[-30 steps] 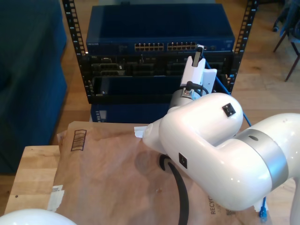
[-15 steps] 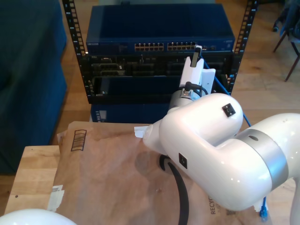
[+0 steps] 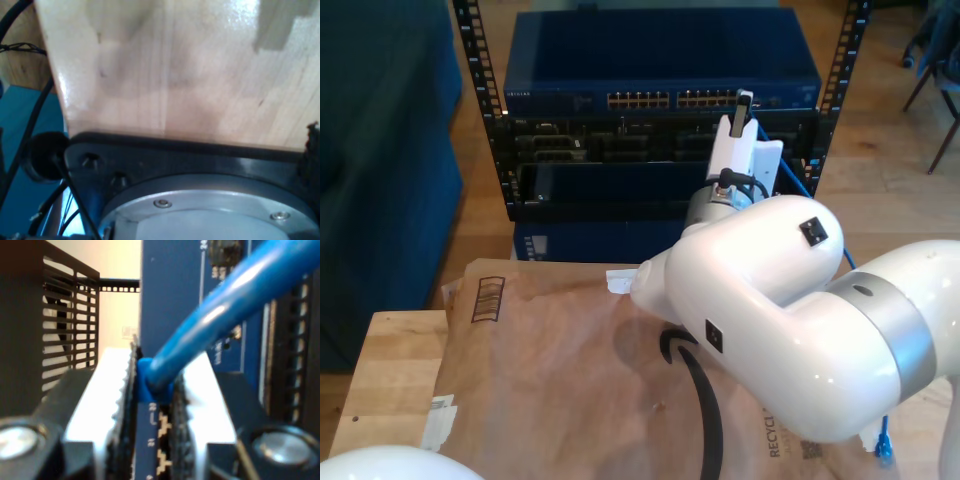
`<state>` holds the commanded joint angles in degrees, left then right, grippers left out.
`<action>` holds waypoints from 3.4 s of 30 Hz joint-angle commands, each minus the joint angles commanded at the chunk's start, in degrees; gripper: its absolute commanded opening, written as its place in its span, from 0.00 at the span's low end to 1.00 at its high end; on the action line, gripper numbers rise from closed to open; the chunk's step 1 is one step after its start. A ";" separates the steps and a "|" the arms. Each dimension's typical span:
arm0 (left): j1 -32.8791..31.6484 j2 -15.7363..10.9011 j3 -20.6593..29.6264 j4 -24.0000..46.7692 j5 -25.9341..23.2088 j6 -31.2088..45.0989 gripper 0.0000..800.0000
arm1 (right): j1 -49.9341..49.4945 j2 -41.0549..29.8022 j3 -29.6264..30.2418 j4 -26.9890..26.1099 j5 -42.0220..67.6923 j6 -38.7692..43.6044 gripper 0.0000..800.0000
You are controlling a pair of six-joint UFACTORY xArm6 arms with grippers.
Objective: Grab the cable and plug it in
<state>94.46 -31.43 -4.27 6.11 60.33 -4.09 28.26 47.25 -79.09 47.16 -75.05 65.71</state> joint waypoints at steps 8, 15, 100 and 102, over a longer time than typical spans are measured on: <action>0.00 0.00 0.00 0.00 0.00 0.00 1.00 | 0.79 -0.09 0.88 0.00 0.00 0.00 0.00; 0.00 0.00 0.00 0.00 0.00 0.00 1.00 | 1.23 -0.09 -0.18 0.00 -0.09 0.00 0.00; 0.00 0.00 0.00 0.00 0.00 0.00 1.00 | 0.44 5.01 -7.38 0.00 0.88 0.26 0.00; 0.00 0.00 0.00 0.00 0.00 0.00 1.00 | 0.44 5.01 -7.21 0.00 0.79 0.26 0.11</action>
<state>94.46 -31.43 -4.27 6.11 60.33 -4.09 28.70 52.26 -86.30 47.16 -74.26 65.98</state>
